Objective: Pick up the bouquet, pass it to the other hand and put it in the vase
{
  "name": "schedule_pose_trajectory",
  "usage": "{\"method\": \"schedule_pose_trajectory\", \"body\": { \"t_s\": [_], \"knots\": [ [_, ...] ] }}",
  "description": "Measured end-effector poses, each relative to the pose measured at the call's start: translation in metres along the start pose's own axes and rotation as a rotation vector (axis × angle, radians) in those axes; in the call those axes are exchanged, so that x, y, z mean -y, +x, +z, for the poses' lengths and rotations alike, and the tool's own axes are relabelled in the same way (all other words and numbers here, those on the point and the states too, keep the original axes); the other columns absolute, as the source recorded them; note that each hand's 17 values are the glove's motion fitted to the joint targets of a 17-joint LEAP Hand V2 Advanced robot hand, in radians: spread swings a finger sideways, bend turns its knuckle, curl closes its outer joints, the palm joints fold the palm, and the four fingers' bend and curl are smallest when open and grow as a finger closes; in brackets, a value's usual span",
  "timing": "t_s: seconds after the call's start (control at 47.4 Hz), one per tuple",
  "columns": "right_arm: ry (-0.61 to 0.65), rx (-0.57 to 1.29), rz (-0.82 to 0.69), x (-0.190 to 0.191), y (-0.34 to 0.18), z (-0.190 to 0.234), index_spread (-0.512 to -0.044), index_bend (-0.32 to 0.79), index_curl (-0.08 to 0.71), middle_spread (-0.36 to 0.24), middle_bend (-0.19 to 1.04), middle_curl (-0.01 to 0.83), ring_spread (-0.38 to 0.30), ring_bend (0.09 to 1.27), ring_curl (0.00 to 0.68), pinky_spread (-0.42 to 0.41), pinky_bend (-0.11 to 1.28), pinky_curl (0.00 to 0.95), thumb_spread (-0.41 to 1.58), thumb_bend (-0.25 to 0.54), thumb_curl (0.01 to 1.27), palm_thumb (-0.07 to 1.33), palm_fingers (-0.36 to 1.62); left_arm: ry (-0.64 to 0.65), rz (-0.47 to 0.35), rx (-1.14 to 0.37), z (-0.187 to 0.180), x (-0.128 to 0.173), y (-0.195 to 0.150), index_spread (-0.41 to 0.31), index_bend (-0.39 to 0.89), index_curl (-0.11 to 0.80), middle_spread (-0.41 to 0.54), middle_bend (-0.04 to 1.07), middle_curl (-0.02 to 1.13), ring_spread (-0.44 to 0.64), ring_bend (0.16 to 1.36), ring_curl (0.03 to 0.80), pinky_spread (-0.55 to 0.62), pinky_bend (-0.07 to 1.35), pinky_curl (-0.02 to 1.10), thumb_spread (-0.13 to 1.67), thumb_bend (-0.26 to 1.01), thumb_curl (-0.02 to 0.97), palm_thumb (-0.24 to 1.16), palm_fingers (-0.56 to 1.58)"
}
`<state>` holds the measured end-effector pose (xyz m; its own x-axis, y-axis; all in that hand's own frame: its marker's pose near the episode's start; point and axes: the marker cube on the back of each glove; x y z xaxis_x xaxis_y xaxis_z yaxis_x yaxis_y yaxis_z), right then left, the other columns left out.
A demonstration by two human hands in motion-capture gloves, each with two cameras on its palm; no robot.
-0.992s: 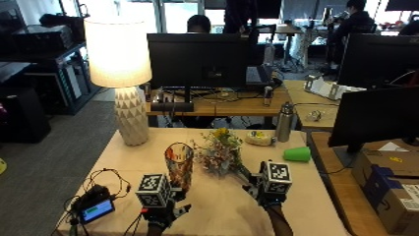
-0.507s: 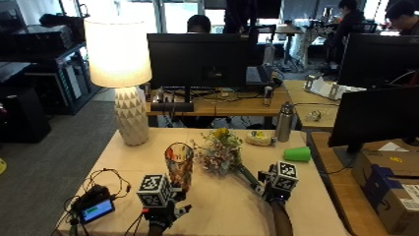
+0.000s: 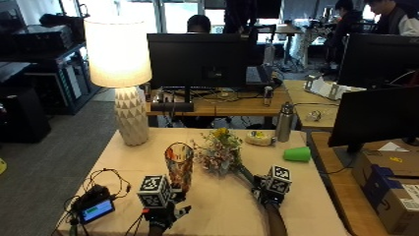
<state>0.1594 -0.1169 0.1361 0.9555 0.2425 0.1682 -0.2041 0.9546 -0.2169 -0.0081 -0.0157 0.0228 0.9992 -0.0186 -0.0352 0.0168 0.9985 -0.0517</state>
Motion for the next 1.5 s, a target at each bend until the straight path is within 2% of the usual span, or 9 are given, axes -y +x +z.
{"method": "schedule_pose_trajectory", "body": {
  "t_s": [0.148,0.19,0.401,0.486,0.633,0.676,0.823,0.992,1.499],
  "knots": [
    [0.067,-0.019,0.06,0.018,0.008,0.019,-0.274,0.13,0.118,0.046,0.29,0.325,0.208,0.4,0.279,0.323,0.67,0.341,1.11,0.086,0.36,0.73,0.23,-0.012,0.006,-0.011,0.001,-0.002,0.0,-0.06,0.11,0.205,0.052,0.21,0.37,0.26,0.61,0.294,0.38,0.54,0.35,1.01,-0.03,0.285,0.16,0.21],
    [0.088,-0.023,0.075,0.019,0.008,0.02,-0.276,0.21,0.155,0.025,0.3,0.329,0.184,0.41,0.284,0.319,0.63,0.328,1.11,0.092,0.37,0.77,0.38,-0.012,0.008,-0.013,0.002,-0.001,0.0,-0.059,0.11,0.206,0.052,0.21,0.37,0.26,0.61,0.294,0.38,0.54,0.35,1.01,-0.03,0.285,0.16,0.21],
    [0.181,-0.104,0.095,0.014,0.006,0.015,-0.281,0.32,0.284,-0.074,0.33,0.369,-0.009,0.45,0.323,0.266,0.39,0.284,1.08,0.084,0.42,0.87,0.82,-0.013,0.016,-0.03,0.005,0.001,0.003,-0.059,0.11,0.203,0.052,0.21,0.37,0.26,0.61,0.295,0.38,0.55,0.35,1.0,-0.03,0.286,0.16,0.21],
    [0.268,-0.183,0.108,0.018,0.004,0.012,-0.28,0.26,0.292,-0.113,0.35,0.387,-0.1,0.5,0.343,0.143,0.38,0.287,1.02,0.054,0.45,0.88,1.04,-0.025,0.011,-0.025,0.006,0.001,0.001,-0.059,0.11,0.202,0.052,0.22,0.37,0.26,0.62,0.295,0.38,0.55,0.35,1.0,-0.03,0.287,0.16,0.21],
    [0.332,-0.227,0.107,0.021,0.002,0.011,-0.277,0.15,0.321,-0.152,0.35,0.421,-0.19,0.58,0.416,-0.107,0.58,0.38,0.86,0.002,0.5,0.91,1.25,-0.017,-0.005,-0.024,0.005,0.002,-0.002,-0.059,0.11,0.201,0.052,0.22,0.37,0.26,0.62,0.296,0.38,0.55,0.35,1.0,-0.03,0.288,0.15,0.21],
    [0.336,-0.225,0.108,0.019,0.0,0.01,-0.281,0.13,0.319,-0.164,0.41,0.449,-0.2,0.63,0.442,-0.159,0.61,0.4,0.8,-0.01,0.52,0.92,1.35,-0.009,-0.004,-0.03,0.003,0.002,-0.001,-0.059,0.11,0.201,0.052,0.22,0.37,0.26,0.62,0.296,0.38,0.55,0.35,1.0,-0.03,0.289,0.15,0.21],
    [0.359,-0.181,0.092,0.023,-0.002,0.008,-0.276,0.15,0.339,-0.184,0.53,0.505,-0.21,0.78,0.496,-0.247,0.64,0.429,0.7,-0.026,0.57,0.92,1.42,-0.004,0.003,-0.039,0.007,0.01,-0.005,-0.059,0.11,0.201,0.052,0.21,0.37,0.25,0.61,0.296,0.38,0.55,0.35,1.0,-0.03,0.289,0.14,0.21],
    [0.384,-0.104,0.101,0.018,-0.005,-0.008,-0.275,0.15,0.357,-0.186,0.61,0.544,-0.204,0.92,0.54,-0.277,0.69,0.457,0.67,-0.025,0.61,0.92,1.41,0.013,0.007,-0.05,-0.008,0.011,0.004,-0.059,0.11,0.2,0.052,0.21,0.37,0.25,0.61,0.296,0.38,0.56,0.35,1.0,-0.03,0.289,0.14,0.21],
    [0.601,0.5,-0.077,-0.025,-0.069,-0.128,-0.267,0.18,0.443,-0.183,0.7,0.579,-0.193,1.0,0.557,-0.277,0.78,0.502,0.65,-0.027,0.68,0.92,1.35,0.266,0.147,-0.395,-0.105,0.036,0.051,-0.072,0.13,0.217,0.045,0.2,0.37,0.2,0.62,0.296,0.35,0.53,0.34,1.01,-0.02,0.296,0.17,0.29]
  ]
}}
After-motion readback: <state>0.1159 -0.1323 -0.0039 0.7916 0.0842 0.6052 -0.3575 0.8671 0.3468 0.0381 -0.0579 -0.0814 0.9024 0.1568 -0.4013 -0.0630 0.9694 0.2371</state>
